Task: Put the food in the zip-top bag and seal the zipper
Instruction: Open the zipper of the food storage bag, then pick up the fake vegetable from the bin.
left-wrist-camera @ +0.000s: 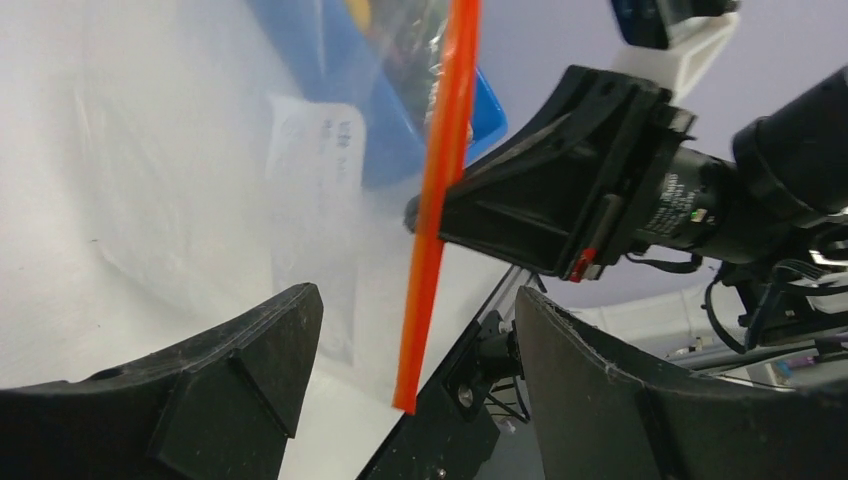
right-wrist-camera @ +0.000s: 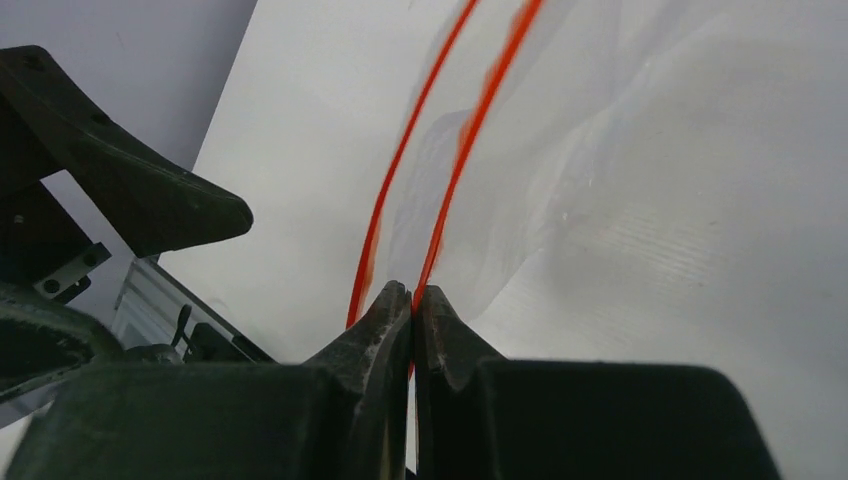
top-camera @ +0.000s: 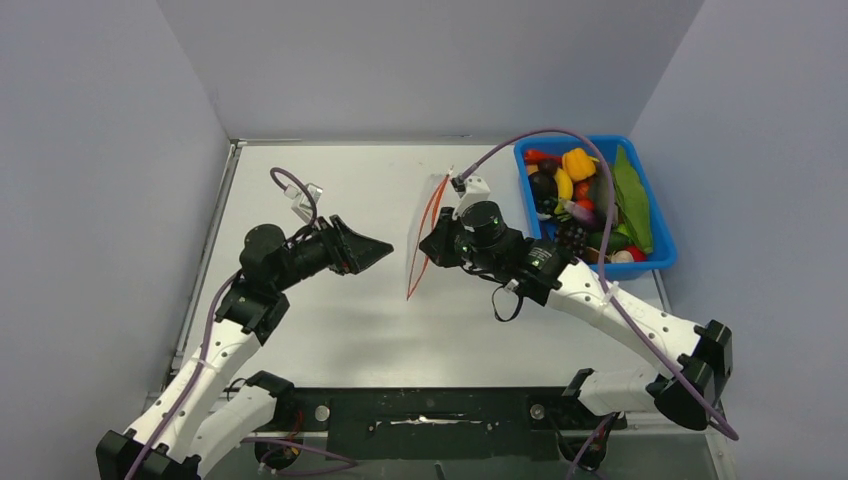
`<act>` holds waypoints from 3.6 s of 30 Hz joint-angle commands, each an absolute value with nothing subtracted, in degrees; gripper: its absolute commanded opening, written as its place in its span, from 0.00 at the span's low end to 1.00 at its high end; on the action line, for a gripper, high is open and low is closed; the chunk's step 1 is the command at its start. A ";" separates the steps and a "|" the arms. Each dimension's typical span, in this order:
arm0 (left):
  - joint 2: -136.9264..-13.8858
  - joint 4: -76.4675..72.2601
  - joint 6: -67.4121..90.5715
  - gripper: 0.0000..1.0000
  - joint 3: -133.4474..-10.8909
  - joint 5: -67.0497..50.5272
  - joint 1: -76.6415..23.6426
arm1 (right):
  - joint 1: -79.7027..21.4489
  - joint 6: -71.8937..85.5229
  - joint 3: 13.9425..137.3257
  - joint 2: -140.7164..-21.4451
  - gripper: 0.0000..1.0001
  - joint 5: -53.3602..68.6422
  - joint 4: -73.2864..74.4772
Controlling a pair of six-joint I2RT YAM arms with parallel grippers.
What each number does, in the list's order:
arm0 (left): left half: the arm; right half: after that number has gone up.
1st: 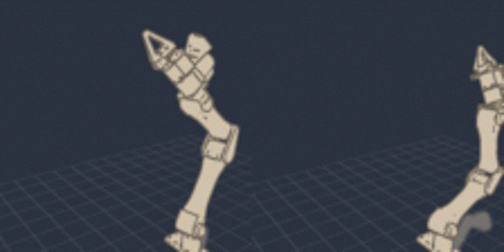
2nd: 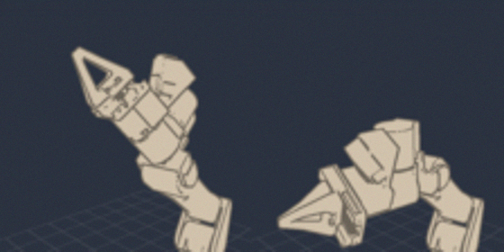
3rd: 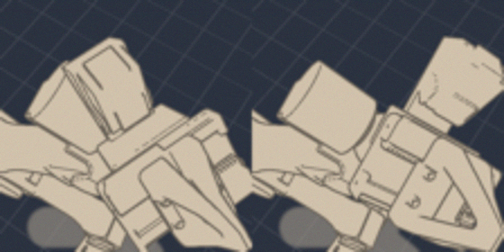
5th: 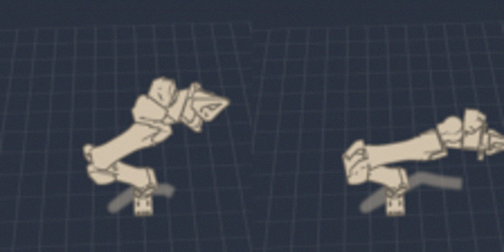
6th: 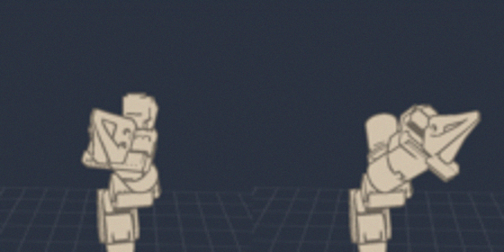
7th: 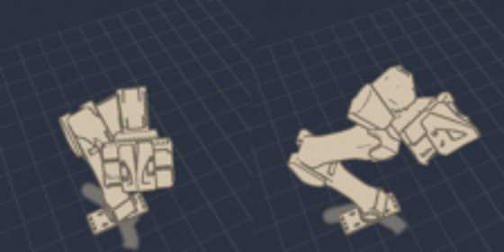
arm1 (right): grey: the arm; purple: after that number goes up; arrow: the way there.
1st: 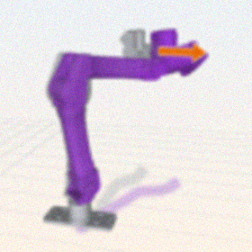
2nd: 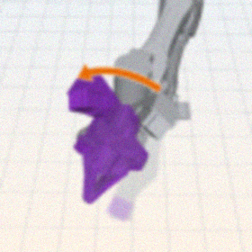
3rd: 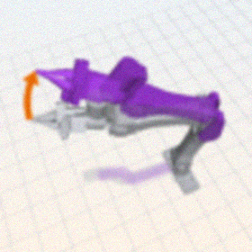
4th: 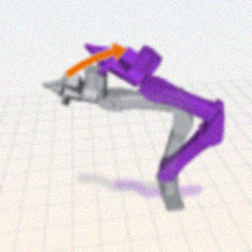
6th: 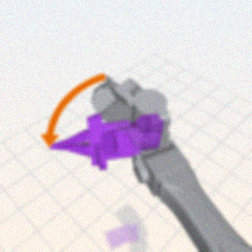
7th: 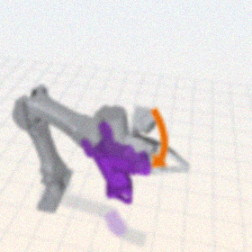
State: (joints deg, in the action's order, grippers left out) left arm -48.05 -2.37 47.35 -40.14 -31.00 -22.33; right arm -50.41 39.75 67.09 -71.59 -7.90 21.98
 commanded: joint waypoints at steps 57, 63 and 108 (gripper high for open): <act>-51.10 15.29 24.56 0.00 -56.36 8.85 -29.88 | -48.50 47.93 59.59 -70.38 0.00 -10.53 24.79; -51.79 16.73 23.65 0.00 -53.79 2.90 -29.88 | -48.65 49.68 57.74 -71.58 0.04 -7.29 19.96; -44.60 9.93 20.48 0.00 -41.59 -10.89 -30.06 | -17.15 4.89 78.33 -81.19 0.48 -31.56 39.37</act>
